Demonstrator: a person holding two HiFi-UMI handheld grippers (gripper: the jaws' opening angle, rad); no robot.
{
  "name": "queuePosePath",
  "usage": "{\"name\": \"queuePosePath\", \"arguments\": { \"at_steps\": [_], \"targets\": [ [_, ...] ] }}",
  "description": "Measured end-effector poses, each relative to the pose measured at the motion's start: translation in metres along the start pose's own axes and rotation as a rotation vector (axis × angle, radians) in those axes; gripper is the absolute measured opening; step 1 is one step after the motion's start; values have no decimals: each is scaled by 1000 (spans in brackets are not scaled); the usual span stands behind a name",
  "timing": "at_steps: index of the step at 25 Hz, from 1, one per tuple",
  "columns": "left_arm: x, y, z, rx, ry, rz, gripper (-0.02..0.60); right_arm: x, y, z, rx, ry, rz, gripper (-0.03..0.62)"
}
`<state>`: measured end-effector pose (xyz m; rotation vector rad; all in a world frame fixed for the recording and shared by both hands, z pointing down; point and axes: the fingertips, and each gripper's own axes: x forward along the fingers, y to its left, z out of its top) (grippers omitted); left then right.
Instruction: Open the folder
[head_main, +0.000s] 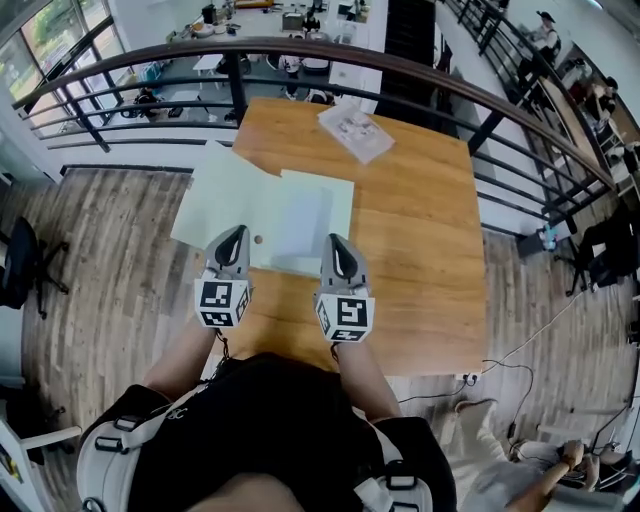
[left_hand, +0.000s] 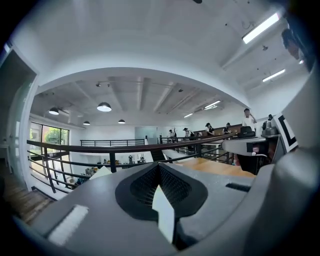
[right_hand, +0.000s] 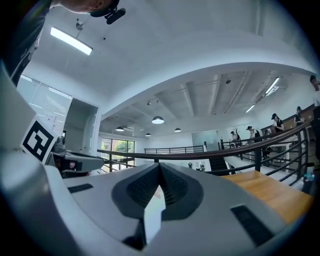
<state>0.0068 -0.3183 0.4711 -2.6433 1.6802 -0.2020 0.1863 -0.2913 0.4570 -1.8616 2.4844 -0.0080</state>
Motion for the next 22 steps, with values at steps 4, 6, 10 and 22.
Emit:
{"name": "queuePosePath", "arguments": {
  "at_steps": [4, 6, 10, 22],
  "targets": [
    [2, -3, 0, 0, 3, -1, 5, -4, -13, 4, -1, -10, -28, 6],
    [2, -1, 0, 1, 4, 0, 5, -6, -16, 6, -2, -14, -41, 6],
    [1, 2, -1, -1, 6, 2, 5, -10, -24, 7, -2, -13, -57, 6],
    [1, -2, -3, -7, 15, -14, 5, -15, -30, 4, 23, -23, -52, 6]
  ]
}}
